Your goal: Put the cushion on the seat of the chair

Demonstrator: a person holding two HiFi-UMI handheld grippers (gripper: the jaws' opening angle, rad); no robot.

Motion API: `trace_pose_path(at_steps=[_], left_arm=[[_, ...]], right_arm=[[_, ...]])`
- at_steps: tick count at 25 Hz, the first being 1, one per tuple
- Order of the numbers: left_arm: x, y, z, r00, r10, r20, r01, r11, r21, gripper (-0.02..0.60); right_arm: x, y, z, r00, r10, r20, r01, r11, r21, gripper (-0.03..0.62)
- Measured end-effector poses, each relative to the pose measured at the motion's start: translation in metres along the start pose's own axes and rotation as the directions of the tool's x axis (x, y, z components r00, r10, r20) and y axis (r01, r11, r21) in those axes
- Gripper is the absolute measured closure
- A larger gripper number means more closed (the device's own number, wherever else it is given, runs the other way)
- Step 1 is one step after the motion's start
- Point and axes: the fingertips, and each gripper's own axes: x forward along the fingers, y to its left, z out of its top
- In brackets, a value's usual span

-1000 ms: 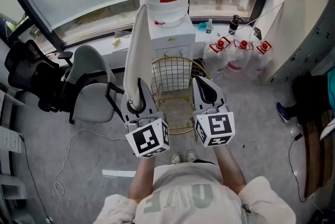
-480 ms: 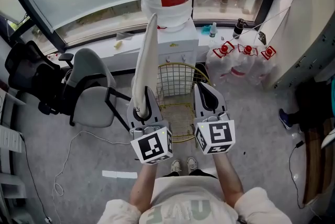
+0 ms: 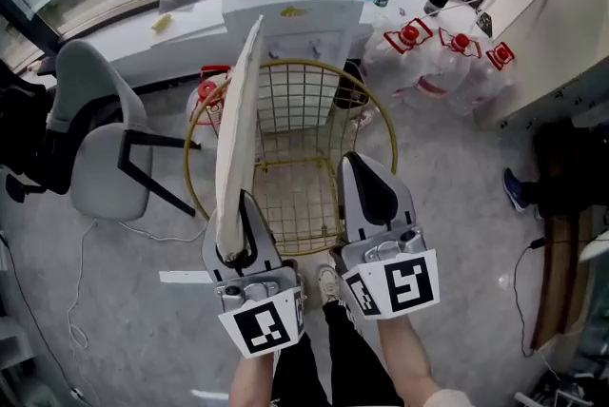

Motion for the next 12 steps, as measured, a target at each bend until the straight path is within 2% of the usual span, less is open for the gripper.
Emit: trace_pose_path(at_steps=[2,5,9,12], left_arm=[[-0.003,0.004,-0.043,0.999,-0.020,-0.036,0.019,0.999,-0.050,0.532],[-0.011,0.011,-0.085,0.996,-0.018,-0.083,0.010,0.995,-0.096,0.534],[-0.015,-0.001,-0.116,0.992,-0.010,-0.124,0.004,0.999,-0.053,0.532],[-0.011,-0.011,-0.131,0.991,-0.007,-0.135,-0.002,0.998,-0.062,0.532]], right_arm=[[-0.001,-0.003,-0.036,0.999,-0.011,-0.039,0.011,1.000,0.009,0.577],[-0.006,0.002,-0.078,0.993,0.005,-0.121,-0.007,1.000,-0.014,0.577],[-0.014,-0.001,-0.118,0.982,0.007,-0.191,-0.013,1.000,-0.028,0.577],[-0.018,-0.009,-0.136,0.978,0.009,-0.206,-0.016,0.999,-0.030,0.577]])
